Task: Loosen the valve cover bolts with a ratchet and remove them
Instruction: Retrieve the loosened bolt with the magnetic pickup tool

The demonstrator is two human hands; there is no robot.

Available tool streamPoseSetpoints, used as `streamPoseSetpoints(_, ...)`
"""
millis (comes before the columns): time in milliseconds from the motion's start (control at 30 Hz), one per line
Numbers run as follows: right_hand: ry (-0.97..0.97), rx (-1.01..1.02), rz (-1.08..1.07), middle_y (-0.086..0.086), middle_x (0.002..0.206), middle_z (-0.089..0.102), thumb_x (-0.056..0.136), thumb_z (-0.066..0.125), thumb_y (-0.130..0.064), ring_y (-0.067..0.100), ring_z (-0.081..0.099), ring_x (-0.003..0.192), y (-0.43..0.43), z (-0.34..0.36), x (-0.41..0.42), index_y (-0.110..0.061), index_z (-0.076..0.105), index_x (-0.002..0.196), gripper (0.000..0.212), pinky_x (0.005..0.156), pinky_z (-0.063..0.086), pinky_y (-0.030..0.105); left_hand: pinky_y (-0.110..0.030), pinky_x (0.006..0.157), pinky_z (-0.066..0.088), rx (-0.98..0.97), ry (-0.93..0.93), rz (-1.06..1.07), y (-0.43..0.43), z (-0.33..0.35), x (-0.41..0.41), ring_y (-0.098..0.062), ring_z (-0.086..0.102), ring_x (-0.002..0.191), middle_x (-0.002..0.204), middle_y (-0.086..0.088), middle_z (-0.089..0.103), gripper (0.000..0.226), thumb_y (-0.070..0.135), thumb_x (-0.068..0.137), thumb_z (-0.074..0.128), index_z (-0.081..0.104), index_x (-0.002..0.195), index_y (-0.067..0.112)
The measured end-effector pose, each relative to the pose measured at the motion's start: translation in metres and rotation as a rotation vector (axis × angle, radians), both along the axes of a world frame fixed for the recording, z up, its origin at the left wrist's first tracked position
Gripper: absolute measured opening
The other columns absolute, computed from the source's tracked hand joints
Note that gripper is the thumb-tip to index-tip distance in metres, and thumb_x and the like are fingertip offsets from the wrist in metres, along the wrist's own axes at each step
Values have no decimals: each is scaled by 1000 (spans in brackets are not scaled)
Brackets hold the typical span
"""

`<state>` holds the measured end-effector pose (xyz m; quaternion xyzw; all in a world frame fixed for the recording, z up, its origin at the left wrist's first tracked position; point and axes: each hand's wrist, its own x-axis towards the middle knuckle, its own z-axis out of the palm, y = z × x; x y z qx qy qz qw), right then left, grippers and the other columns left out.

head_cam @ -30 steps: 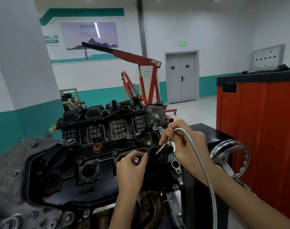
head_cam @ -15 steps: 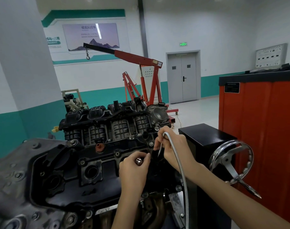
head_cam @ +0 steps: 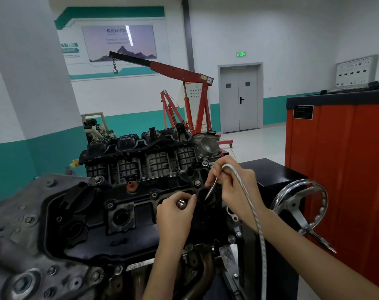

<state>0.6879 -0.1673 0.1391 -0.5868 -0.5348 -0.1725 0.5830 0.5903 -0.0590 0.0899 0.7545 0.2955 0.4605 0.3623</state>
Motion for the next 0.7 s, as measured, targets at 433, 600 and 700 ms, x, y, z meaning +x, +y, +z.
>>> streamPoseSetpoints(433,-29,115,45,-3,67,64,93,40,9,16,70,67,-18,21,3,-27,46,83,38,67,60,46,-28,66,54,-29,11,-2,0,1,0,-6,65,70,68,8,70,12,27,88,71,76,80,19)
streamPoseSetpoints(600,-52,124,15,4,68,65,92,39,12,15,69,68,-24,28,3,-34,43,83,48,71,60,41,-26,67,53,-29,17,3,-1,2,0,-6,65,73,70,10,69,12,27,88,71,76,82,19)
streamPoseSetpoints(700,-32,102,36,0,68,64,94,39,11,18,69,68,-22,22,4,-30,45,82,44,70,59,42,-28,67,54,-22,21,5,0,2,1,-6,65,72,70,9,70,12,28,88,71,77,82,19)
